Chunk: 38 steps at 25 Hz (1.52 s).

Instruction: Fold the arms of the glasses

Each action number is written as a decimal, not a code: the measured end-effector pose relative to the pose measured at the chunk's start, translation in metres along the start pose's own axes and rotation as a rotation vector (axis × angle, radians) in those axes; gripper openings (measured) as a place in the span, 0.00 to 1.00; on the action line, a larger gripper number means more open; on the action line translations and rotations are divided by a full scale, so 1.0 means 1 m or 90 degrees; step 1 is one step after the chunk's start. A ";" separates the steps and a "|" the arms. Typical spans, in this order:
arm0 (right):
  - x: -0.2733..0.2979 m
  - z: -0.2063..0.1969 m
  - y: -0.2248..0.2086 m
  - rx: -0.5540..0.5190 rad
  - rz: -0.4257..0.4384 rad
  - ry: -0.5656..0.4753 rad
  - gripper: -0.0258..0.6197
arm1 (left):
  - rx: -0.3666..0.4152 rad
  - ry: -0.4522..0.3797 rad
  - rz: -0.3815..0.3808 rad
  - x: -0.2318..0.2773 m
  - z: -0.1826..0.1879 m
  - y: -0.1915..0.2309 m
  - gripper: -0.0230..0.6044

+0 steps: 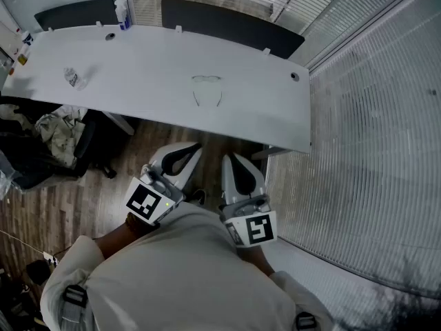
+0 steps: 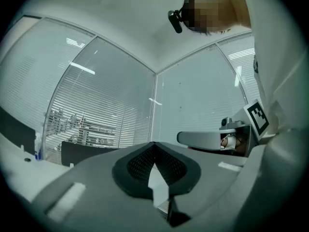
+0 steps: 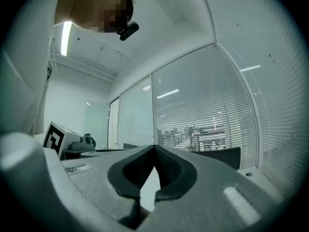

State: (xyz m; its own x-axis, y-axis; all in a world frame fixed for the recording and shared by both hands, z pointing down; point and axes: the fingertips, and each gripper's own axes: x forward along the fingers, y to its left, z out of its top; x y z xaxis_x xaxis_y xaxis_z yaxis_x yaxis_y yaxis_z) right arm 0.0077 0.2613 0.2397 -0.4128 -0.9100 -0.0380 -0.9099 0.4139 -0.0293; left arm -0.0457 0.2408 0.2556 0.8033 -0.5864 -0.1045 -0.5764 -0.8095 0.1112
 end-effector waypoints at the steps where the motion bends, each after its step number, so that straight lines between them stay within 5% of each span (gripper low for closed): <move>1: 0.000 0.001 0.000 0.001 0.000 -0.001 0.04 | -0.005 0.004 0.002 0.001 0.000 -0.001 0.04; 38: -0.043 -0.018 -0.086 0.076 0.000 -0.006 0.04 | -0.020 0.054 0.031 0.068 -0.041 -0.047 0.04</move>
State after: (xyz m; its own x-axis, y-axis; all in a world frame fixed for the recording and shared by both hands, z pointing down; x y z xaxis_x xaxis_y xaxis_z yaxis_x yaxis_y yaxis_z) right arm 0.1033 0.2643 0.2621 -0.4122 -0.9099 -0.0472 -0.8981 0.4144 -0.1474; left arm 0.0418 0.2402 0.2838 0.7848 -0.6196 -0.0135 -0.6116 -0.7778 0.1451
